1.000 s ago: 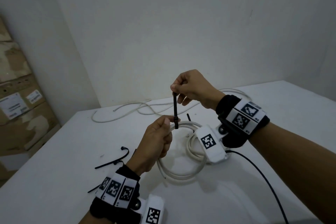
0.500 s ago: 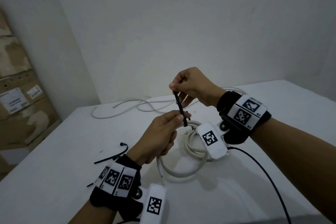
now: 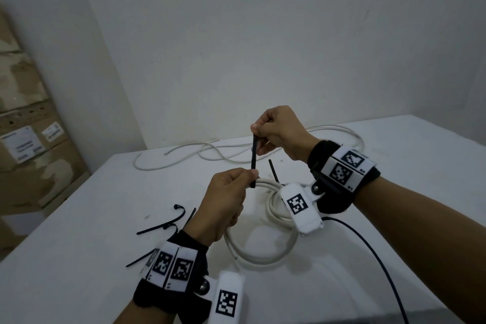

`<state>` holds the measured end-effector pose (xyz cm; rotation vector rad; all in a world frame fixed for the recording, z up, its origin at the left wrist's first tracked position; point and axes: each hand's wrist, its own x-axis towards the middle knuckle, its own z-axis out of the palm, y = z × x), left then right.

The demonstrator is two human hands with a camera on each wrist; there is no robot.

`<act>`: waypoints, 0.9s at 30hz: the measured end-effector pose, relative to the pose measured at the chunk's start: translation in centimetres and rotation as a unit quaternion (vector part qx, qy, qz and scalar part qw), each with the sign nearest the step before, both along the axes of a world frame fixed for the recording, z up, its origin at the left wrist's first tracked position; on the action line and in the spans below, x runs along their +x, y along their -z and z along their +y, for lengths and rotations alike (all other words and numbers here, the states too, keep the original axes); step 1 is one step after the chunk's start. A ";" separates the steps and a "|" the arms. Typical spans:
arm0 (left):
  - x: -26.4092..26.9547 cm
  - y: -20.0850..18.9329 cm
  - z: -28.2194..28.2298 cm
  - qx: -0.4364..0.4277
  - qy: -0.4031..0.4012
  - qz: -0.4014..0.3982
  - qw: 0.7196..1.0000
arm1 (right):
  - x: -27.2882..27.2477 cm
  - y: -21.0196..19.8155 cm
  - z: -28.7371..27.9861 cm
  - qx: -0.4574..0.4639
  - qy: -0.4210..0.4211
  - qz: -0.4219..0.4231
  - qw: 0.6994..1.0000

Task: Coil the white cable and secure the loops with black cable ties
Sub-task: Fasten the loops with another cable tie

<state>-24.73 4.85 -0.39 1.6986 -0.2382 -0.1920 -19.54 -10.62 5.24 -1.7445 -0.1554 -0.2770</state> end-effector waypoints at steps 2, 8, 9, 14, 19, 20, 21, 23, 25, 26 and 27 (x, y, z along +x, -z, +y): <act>-0.2 -0.1 -0.1 0.002 0.005 0.006 1.000 | 0.4 0.1 0.2 0.007 0.013 0.003 1.000; 0.2 -0.6 1.1 0.067 0.065 0.012 0.996 | 0.9 0.7 0.7 -0.028 0.004 0.007 1.000; 0.3 -0.6 1.6 0.109 0.094 0.017 0.989 | 1.1 0.5 0.5 -0.019 0.011 0.000 1.000; -2.6 3.1 1.0 0.136 0.186 0.095 0.968 | 0.8 -2.7 -2.9 0.035 -0.050 -0.010 0.998; 0.0 1.8 0.8 0.031 0.067 0.077 0.994 | -1.0 -0.8 -2.9 -0.056 -0.042 0.004 0.998; 0.6 1.0 0.9 0.025 0.061 0.063 0.996 | -1.3 -0.2 -3.0 -0.071 -0.046 0.017 0.996; 1.2 0.5 0.9 0.021 0.056 0.051 0.997 | -1.7 0.3 -2.9 -0.092 -0.057 0.035 0.994; 1.9 -0.3 0.6 0.018 0.051 0.034 0.998 | -2.2 1.5 -2.1 -0.144 -0.085 0.070 0.983; 2.3 -0.8 0.1 0.019 0.059 0.029 0.998 | -2.3 2.7 -1.2 -0.172 -0.095 0.082 0.977; 2.4 -1.0 -0.1 0.022 0.067 0.030 0.997 | -2.2 3.1 -1.0 -0.167 -0.097 0.072 0.979; 2.5 -1.2 -0.2 0.026 0.073 0.031 0.996 | -2.1 3.4 -0.9 -0.150 -0.100 0.054 0.982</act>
